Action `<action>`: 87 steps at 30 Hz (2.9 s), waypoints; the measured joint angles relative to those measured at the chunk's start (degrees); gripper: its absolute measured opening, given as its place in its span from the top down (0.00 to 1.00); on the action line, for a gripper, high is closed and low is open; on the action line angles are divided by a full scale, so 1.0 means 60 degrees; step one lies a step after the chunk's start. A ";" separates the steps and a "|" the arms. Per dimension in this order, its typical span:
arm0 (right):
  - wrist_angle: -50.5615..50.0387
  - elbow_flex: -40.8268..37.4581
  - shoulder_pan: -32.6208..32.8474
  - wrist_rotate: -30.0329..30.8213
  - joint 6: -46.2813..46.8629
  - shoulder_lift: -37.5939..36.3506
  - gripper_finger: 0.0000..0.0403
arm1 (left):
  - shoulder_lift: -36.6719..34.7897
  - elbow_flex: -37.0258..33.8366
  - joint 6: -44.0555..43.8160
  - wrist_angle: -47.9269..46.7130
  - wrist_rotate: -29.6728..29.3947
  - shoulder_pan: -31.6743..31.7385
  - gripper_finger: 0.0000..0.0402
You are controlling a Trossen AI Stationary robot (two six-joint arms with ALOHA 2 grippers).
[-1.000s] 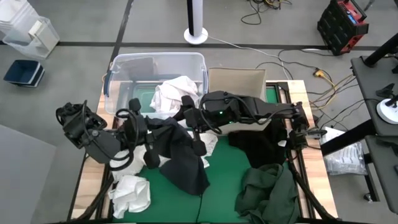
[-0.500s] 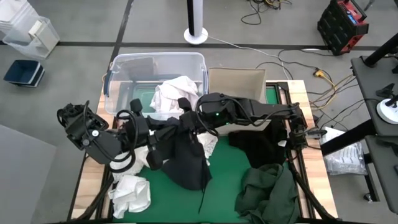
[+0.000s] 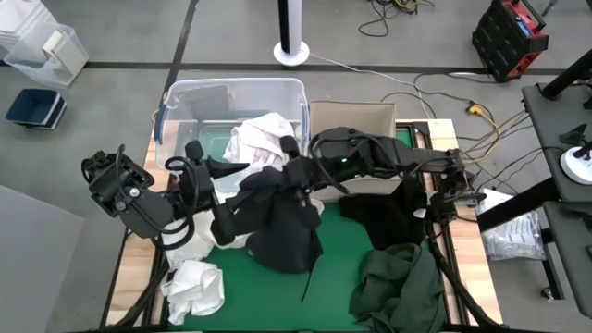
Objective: Sort clothes
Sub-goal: Put the black shorts into the gray laundry bin
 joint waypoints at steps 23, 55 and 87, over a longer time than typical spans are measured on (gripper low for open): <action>0.1462 0.0018 -0.0251 0.2874 -0.2638 -0.2428 0.97 | -0.0135 0.0000 0.0641 -0.0026 -0.0957 0.0281 0.39; 0.3718 0.0018 -0.2965 0.8848 -0.8780 -0.3268 0.97 | -0.0127 0.0000 0.0949 -0.0129 -0.1528 0.0331 0.39; -0.4307 0.0011 -0.5814 0.5136 -0.0295 -0.2672 0.97 | -0.0142 -0.0004 0.1140 -0.0184 -0.1593 0.0331 0.39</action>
